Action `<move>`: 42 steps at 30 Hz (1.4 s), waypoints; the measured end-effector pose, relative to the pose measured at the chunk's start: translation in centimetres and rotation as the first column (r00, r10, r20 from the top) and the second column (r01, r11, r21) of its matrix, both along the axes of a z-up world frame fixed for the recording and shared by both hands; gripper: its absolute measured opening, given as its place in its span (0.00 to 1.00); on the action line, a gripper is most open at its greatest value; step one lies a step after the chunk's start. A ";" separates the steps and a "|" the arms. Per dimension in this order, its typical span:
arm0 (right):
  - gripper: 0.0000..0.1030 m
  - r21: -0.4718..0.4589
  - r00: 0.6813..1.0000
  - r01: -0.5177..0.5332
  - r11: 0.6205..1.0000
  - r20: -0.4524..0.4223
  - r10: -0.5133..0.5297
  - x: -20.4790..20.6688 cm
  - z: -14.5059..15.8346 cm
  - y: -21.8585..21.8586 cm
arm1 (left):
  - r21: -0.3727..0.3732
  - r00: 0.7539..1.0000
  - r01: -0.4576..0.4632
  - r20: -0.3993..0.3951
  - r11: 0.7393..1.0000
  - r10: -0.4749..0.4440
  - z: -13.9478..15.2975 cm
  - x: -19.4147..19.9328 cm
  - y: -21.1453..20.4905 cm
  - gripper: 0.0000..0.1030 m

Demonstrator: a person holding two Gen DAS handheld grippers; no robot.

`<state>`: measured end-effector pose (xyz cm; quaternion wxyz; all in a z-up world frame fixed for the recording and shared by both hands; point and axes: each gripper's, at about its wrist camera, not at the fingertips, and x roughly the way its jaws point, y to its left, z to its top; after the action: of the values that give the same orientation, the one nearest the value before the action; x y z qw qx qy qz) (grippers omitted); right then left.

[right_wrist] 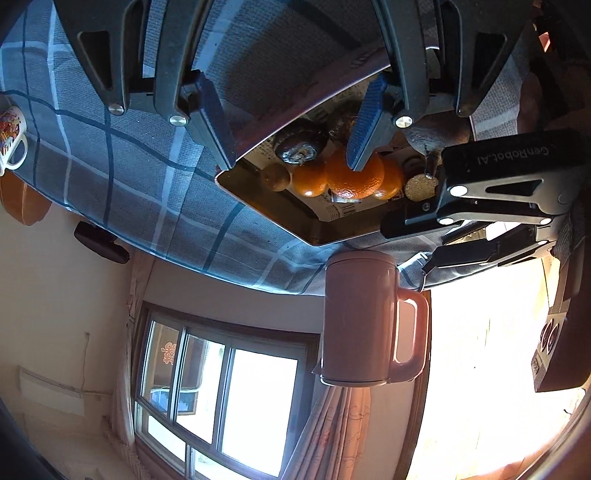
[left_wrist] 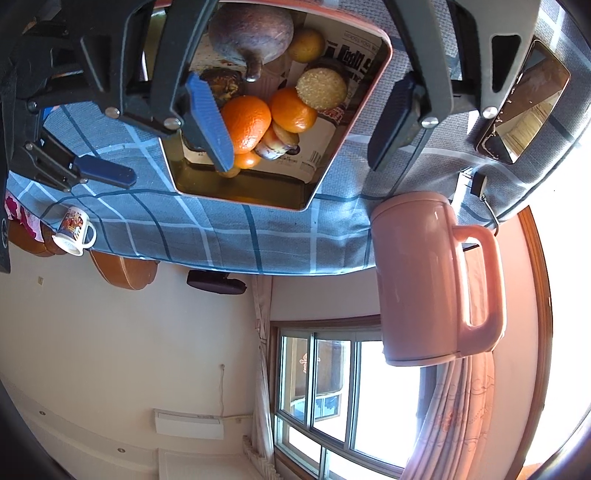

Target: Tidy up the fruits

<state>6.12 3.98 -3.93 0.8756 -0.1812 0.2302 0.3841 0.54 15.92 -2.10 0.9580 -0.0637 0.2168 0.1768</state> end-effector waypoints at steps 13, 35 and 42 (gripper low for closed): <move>0.67 0.087 0.990 0.110 0.990 0.073 -0.117 0.0 1.7 -3.5 | 0.043 1.000 0.008 0.028 0.999 -0.009 0.6 -0.4 -1.7 0.83; 0.70 0.146 0.984 0.141 0.979 0.087 -0.155 -0.2 2.9 -5.2 | 0.076 0.999 0.019 0.037 0.997 -0.022 1.1 -0.5 -2.9 0.85; 0.76 0.156 0.983 0.152 0.976 0.077 -0.165 0.0 2.9 -5.7 | 0.085 0.999 0.027 0.034 0.996 -0.030 1.1 -0.4 -3.4 0.86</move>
<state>6.10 -1.76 -1.04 0.9241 -0.1131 0.1749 0.3206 0.13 12.56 -0.99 0.9659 -0.0234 0.1930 0.1709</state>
